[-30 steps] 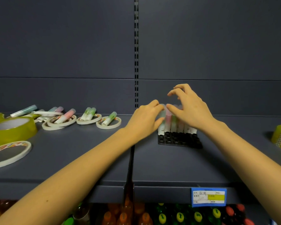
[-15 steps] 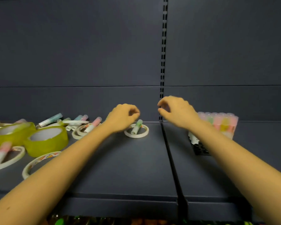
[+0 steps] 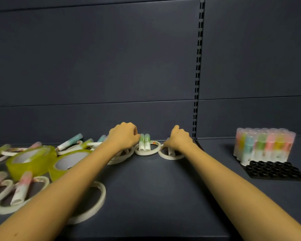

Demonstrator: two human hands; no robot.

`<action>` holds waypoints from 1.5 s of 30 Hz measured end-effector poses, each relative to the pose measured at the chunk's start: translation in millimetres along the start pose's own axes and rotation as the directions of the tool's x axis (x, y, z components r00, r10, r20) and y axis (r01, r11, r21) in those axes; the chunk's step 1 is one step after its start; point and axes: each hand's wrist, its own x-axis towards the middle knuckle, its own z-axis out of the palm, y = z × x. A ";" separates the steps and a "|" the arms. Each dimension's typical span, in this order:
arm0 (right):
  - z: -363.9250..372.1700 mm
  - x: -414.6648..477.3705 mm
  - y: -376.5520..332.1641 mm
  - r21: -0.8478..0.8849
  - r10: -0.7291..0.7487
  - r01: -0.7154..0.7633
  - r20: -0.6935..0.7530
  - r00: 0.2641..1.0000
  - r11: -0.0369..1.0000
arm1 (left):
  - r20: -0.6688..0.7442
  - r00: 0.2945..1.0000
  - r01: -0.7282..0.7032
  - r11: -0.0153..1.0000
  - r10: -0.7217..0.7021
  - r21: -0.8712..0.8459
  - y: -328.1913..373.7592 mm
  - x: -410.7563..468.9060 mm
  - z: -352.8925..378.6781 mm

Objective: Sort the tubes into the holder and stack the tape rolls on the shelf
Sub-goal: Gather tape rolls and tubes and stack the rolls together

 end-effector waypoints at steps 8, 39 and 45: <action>-23.9 -17.0 10.0 0.218 -0.111 0.139 -0.138 0.984 0.966 | 0.048 0.999 0.000 0.995 -0.005 0.097 1.3 40.4 17.0; -141.4 -116.8 149.2 0.192 -0.124 0.216 -0.399 0.908 0.957 | -0.343 0.906 -0.418 0.643 0.247 -0.642 130.1 -16.5 -21.2; -161.6 -117.5 205.2 0.119 -0.202 0.273 -0.416 0.887 0.955 | -0.315 0.888 -0.458 0.604 0.334 -0.652 213.8 -47.9 -4.4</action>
